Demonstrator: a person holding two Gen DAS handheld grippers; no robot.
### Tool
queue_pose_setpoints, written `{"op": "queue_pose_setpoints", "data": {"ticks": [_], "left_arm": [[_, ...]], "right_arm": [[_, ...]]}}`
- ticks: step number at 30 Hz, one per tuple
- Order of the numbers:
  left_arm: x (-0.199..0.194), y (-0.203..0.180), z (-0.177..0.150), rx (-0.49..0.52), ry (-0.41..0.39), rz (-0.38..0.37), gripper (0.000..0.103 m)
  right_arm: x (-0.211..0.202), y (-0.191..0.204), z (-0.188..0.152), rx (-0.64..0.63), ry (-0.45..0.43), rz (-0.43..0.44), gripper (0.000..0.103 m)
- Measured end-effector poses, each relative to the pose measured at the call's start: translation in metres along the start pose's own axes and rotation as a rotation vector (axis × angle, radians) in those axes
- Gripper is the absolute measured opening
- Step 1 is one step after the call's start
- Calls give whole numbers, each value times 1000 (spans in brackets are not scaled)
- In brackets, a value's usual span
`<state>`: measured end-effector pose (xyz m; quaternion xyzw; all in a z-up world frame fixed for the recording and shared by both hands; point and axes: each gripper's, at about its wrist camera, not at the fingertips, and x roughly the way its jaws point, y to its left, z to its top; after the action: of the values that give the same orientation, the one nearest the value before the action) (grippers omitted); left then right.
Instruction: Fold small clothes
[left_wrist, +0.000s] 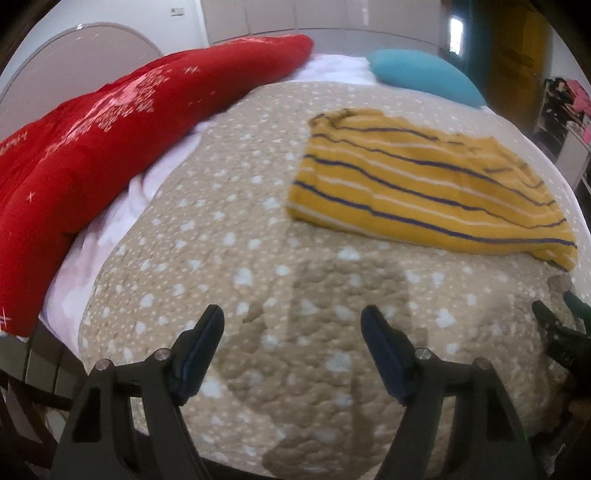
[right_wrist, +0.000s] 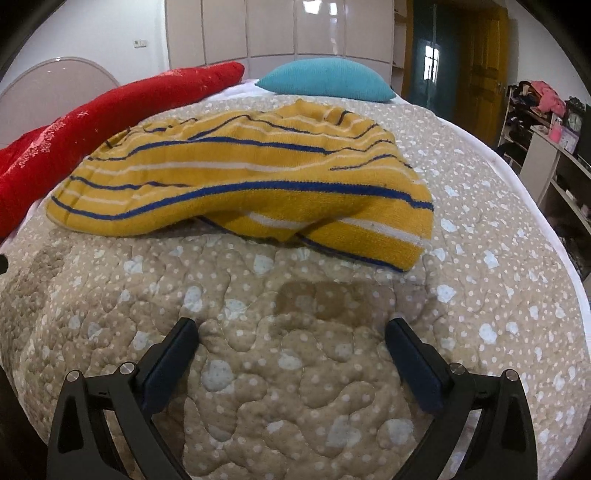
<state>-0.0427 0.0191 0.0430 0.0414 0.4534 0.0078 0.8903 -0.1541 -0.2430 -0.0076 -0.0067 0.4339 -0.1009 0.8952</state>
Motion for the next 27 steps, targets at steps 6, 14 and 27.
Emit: {"op": "queue_pose_setpoints", "data": {"ticks": [6, 14, 27], "left_arm": [[9, 28, -12, -81, 21, -23, 76], [17, 35, -18, -110, 46, -62, 76], [16, 26, -19, -91, 50, -65, 76]], "right_arm": [[1, 5, 1, 10, 3, -47, 103], [3, 6, 3, 16, 7, -66, 103], [-1, 8, -3, 19, -15, -74, 103]]}}
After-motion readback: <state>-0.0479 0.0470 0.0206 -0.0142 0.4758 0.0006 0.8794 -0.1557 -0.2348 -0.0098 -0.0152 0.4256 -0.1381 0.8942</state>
